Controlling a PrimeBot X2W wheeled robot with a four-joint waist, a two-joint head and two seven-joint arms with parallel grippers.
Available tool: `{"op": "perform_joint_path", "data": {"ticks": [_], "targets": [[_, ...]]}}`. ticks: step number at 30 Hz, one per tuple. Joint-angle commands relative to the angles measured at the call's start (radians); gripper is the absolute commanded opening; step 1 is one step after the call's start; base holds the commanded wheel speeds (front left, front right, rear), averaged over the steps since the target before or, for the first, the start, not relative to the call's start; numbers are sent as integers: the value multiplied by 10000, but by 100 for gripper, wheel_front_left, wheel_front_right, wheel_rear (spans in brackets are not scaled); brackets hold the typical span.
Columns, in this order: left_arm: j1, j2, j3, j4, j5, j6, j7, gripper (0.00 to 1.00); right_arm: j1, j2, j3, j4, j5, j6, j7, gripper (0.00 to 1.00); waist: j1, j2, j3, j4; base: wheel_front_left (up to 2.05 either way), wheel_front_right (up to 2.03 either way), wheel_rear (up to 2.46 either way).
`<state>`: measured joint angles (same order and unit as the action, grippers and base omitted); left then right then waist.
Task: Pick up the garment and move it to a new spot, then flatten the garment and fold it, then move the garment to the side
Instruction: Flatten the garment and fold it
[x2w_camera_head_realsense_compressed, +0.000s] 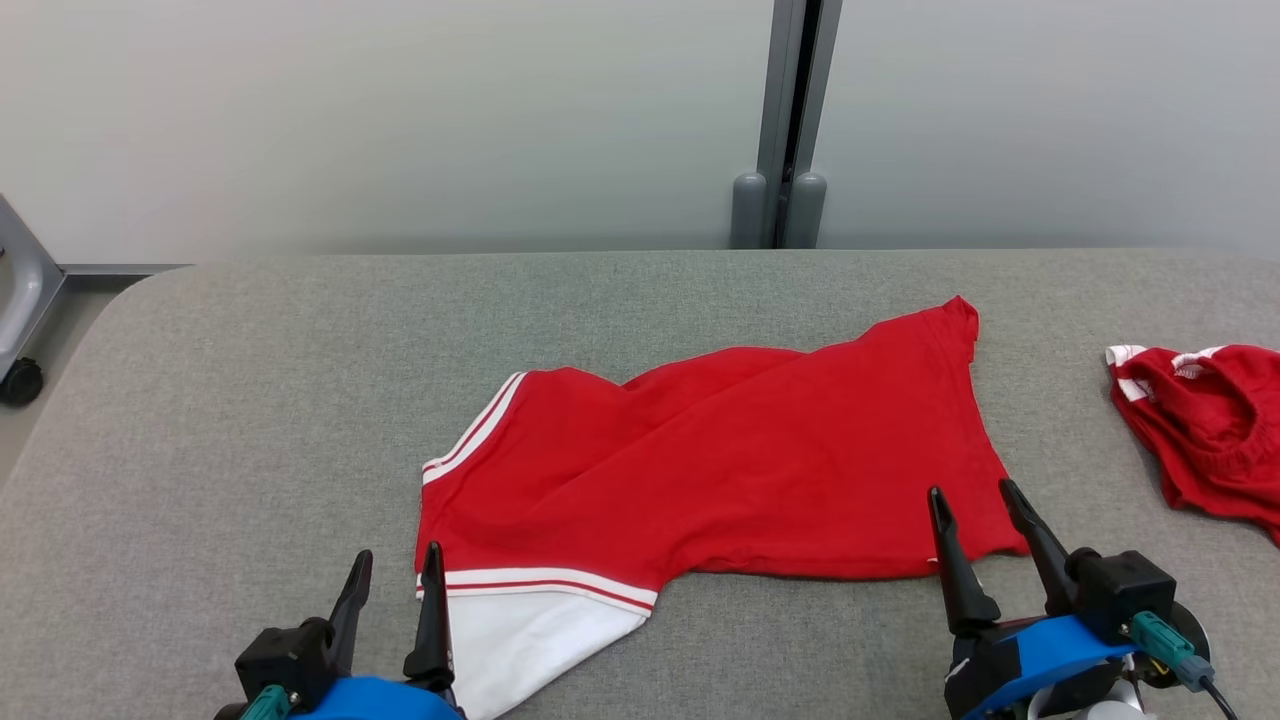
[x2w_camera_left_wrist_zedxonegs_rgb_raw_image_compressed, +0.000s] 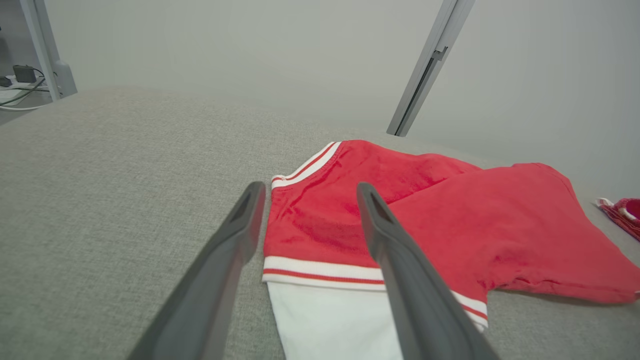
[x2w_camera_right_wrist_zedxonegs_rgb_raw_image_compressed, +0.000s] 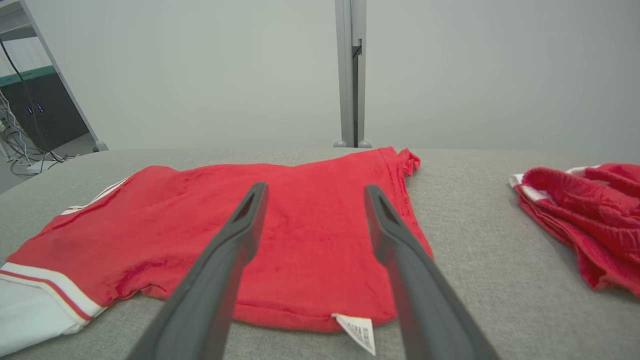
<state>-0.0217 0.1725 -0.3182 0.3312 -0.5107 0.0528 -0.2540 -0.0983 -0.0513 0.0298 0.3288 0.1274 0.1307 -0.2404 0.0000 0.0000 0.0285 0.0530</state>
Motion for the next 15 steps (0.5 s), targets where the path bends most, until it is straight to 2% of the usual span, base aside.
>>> {"op": "perform_joint_path", "data": {"ticks": [1,12,15], "targets": [[36,28,26,-41,39,32,-42,100,119,12,-19,20,73,1,-39,100,0,0,5,-1,0,0,0],[29,-7,-2,-361,106,128,-43,100,25,11,-223,218,26,1,4,100,0,0,141,22,0,0,0],[297,42,-252,-458,7,43,552,100,23,12,-356,210,15,1,76,100,0,0,274,42,0,0,0]]}}
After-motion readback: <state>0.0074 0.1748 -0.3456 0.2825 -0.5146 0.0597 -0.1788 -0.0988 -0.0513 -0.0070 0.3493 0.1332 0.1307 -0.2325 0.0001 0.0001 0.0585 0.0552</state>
